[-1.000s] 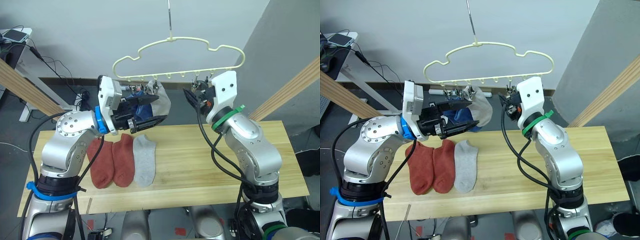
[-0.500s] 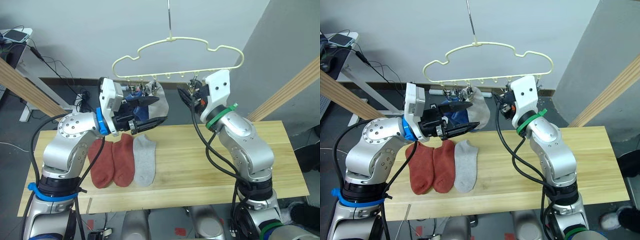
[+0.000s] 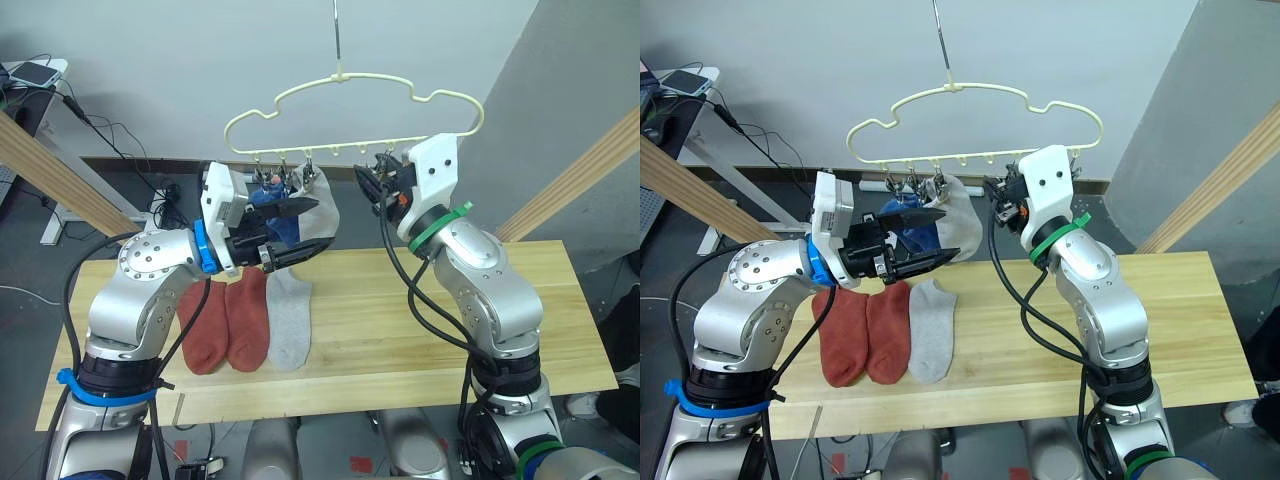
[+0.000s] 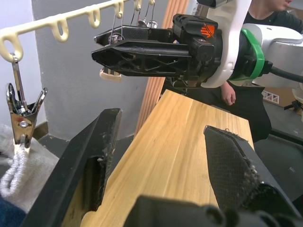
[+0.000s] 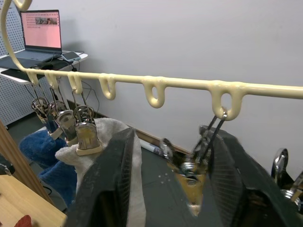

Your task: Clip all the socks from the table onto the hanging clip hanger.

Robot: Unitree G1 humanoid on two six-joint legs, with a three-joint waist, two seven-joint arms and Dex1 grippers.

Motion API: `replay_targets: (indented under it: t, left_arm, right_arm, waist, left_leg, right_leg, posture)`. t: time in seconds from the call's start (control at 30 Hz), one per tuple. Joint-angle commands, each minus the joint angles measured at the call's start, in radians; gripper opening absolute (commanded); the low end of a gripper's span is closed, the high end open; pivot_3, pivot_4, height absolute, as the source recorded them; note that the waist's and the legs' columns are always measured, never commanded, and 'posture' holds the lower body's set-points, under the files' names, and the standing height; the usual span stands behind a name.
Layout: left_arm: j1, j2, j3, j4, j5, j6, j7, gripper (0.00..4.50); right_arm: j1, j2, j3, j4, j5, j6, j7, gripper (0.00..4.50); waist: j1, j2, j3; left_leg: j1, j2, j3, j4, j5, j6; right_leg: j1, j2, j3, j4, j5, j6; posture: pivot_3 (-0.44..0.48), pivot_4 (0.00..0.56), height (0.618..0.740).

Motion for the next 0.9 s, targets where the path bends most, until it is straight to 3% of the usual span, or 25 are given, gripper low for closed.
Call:
replay_targets:
  t: [0.03,0.17,0.3,0.4,0.5,0.6,0.77,0.9]
  left_arm:
    - [0.019,-0.011,0.003,-0.032,0.008,-0.022,0.02,3.14]
    - [0.062,-0.023,0.004,-0.037,0.047,-0.035,0.067,3.14]
    - [0.164,-0.036,-0.013,-0.052,0.132,-0.049,0.154,3.14]
    - [0.276,-0.06,-0.014,-0.077,0.171,-0.004,0.245,3.67]
    - [0.405,-0.094,-0.046,-0.086,0.267,-0.003,0.353,4.5]
    - [0.469,-0.142,-0.084,-0.068,0.346,0.017,0.456,4.5]
    - [0.464,-0.267,-0.121,0.056,0.397,0.0,0.561,4.5]
    - [0.425,-0.315,-0.12,0.118,0.417,0.014,0.6,4.5]
  right_arm:
    - [-0.014,0.007,-0.012,-0.02,0.017,-0.025,-0.002,0.75]
    - [-0.015,0.007,-0.012,-0.019,0.017,-0.028,-0.002,0.1]
    - [-0.017,0.006,-0.014,-0.016,0.017,-0.029,-0.001,0.07]
    - [-0.018,0.004,-0.016,-0.017,0.017,-0.028,0.0,0.07]
    - [-0.018,0.002,-0.017,-0.017,0.019,-0.025,0.0,0.07]
    - [-0.018,0.0,-0.018,-0.017,0.023,-0.022,0.004,0.07]
    - [-0.019,-0.002,-0.012,-0.019,0.027,-0.014,0.01,0.07]
    - [-0.018,-0.004,-0.009,-0.023,0.03,-0.008,0.007,0.07]
  waist:
    - [0.0,0.0,0.0]
    - [-0.001,0.0,0.0]
    - [-0.002,0.0,0.0]
    - [-0.003,0.0,0.0]
    - [-0.004,0.0,0.0]
    - [-0.002,0.0,0.0]
    - [0.002,0.0,0.0]
    - [0.001,0.0,0.0]
  left_leg:
    - [0.0,0.0,0.0,0.001,0.0,0.0]
    - [0.0,0.0,0.0,0.001,0.0,0.0]
    - [0.0,0.0,0.0,0.001,0.0,0.0]
    - [0.0,0.0,0.001,0.001,0.0,0.0]
    - [0.0,0.001,0.0,0.001,0.0,0.0]
    - [0.0,0.0,0.0,0.001,0.0,0.0]
    - [0.0,0.0,0.001,0.002,0.0,0.0]
    - [0.0,0.001,0.0,0.002,0.0,0.001]
  right_leg:
    - [0.0,0.0,0.0,0.0,0.0,0.0]
    - [0.0,0.0,0.0,0.001,0.0,0.0]
    - [0.0,0.0,0.001,0.001,0.0,0.0]
    - [-0.001,0.0,0.001,0.0,0.0,0.0]
    - [-0.001,0.0,0.001,0.001,0.0,0.0]
    - [-0.001,0.0,0.001,0.001,0.0,0.0]
    - [-0.001,0.0,0.001,0.001,0.001,-0.001]
    - [-0.001,0.001,0.001,0.001,0.001,-0.001]
  posture:
    - [-0.243,0.32,0.732]
    - [-0.244,0.322,0.732]
    - [-0.247,0.325,0.732]
    - [-0.251,0.328,0.732]
    - [-0.251,0.333,0.732]
    - [-0.244,0.338,0.732]
    - [-0.256,0.342,0.732]
    - [-0.268,0.342,0.732]
